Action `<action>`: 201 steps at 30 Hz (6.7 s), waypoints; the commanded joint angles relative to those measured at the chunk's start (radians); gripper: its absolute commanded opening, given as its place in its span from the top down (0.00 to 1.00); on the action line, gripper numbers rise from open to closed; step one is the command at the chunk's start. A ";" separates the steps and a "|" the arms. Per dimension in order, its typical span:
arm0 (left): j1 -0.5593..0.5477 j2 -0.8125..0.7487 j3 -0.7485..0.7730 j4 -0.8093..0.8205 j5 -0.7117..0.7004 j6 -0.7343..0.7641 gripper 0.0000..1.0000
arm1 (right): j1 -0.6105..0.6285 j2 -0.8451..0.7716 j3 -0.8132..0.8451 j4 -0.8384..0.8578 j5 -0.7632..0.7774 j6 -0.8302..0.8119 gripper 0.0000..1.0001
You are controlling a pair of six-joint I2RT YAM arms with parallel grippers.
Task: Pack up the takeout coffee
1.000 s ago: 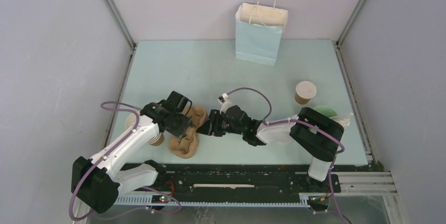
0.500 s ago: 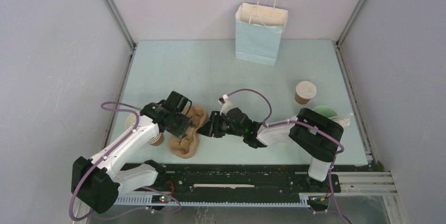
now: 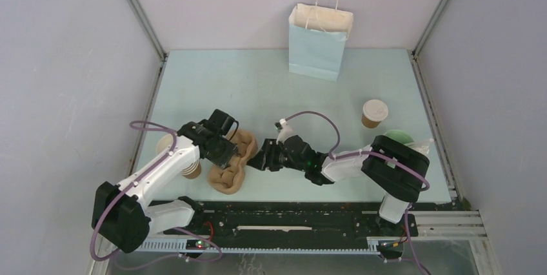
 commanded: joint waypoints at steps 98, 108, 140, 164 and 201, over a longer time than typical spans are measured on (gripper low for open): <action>-0.049 0.017 0.109 0.088 0.043 0.080 0.81 | -0.025 -0.042 0.093 -0.179 0.155 0.041 0.87; -0.091 0.012 0.210 0.020 0.000 0.079 0.82 | 0.060 -0.138 0.185 -0.465 0.368 -0.026 1.00; -0.074 -0.182 0.319 -0.011 -0.080 0.241 0.86 | 0.015 -0.202 0.218 -0.502 0.202 -0.171 0.60; -0.073 -0.472 0.443 0.135 0.144 0.952 0.84 | -0.254 -0.772 0.388 -1.202 0.338 -0.512 0.10; -0.073 -0.498 0.525 0.145 0.350 1.017 0.88 | -0.162 0.199 0.638 -0.685 -0.137 -0.062 0.15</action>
